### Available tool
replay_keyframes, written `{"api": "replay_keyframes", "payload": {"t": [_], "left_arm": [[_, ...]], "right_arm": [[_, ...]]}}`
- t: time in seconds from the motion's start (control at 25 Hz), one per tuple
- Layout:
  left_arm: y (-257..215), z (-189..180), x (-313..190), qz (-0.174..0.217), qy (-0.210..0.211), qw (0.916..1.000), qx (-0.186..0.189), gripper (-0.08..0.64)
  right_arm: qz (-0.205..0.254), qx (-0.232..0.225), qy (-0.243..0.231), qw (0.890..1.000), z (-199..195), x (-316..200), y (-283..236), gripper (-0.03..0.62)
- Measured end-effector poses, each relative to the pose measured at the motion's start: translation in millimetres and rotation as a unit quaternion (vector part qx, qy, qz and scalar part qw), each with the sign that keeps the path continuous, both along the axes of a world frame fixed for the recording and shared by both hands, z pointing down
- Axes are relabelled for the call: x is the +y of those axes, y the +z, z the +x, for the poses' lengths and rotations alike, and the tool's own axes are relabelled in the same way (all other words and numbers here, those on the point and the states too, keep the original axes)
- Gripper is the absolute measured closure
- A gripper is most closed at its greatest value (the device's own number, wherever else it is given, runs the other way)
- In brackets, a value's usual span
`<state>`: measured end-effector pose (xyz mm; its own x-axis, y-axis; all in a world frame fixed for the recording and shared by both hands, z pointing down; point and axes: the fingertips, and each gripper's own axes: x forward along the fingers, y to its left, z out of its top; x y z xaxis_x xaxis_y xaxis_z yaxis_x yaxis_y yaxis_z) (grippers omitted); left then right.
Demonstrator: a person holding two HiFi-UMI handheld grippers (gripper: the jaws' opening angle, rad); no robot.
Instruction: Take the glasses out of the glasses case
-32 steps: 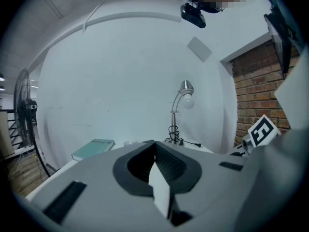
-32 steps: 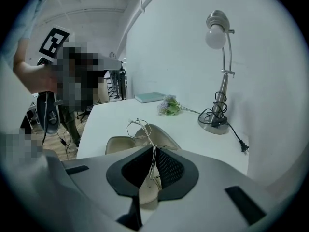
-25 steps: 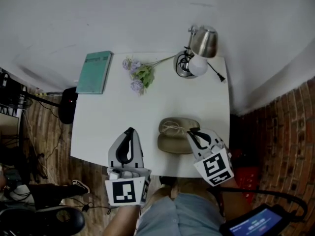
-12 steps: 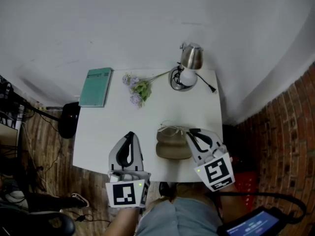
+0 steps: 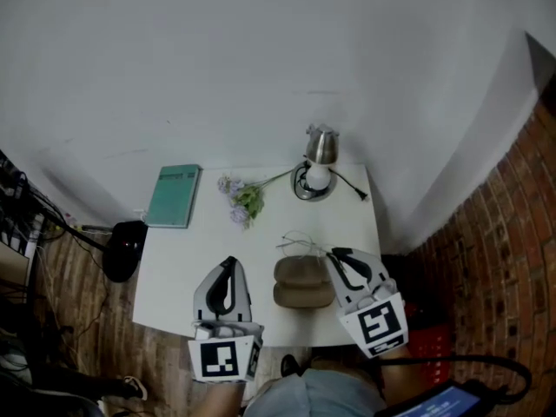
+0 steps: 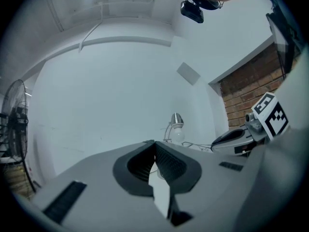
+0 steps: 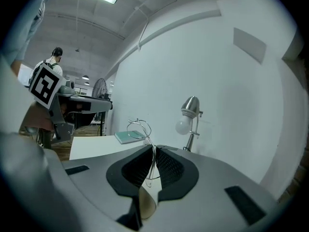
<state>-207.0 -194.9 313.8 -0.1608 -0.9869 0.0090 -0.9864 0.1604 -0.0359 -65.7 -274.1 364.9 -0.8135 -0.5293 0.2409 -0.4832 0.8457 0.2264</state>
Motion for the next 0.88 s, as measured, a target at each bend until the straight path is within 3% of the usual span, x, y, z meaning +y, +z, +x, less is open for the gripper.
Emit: {"api": "replay_keyframes", "payload": {"t": [0.4, 0.88], "left_arm": [[-28, 4, 0, 0.039, 0.022, 0.9989, -0.016, 0.554], [-75, 3, 6, 0.086, 0.023, 0.9956, -0.030, 0.554]], "right_arm": [[0.063, -0.054, 0.038, 0.996, 9, 0, -62, 0.551], [0.128, -0.127, 0.077, 0.981, 27, 4, -124, 0.551]]}}
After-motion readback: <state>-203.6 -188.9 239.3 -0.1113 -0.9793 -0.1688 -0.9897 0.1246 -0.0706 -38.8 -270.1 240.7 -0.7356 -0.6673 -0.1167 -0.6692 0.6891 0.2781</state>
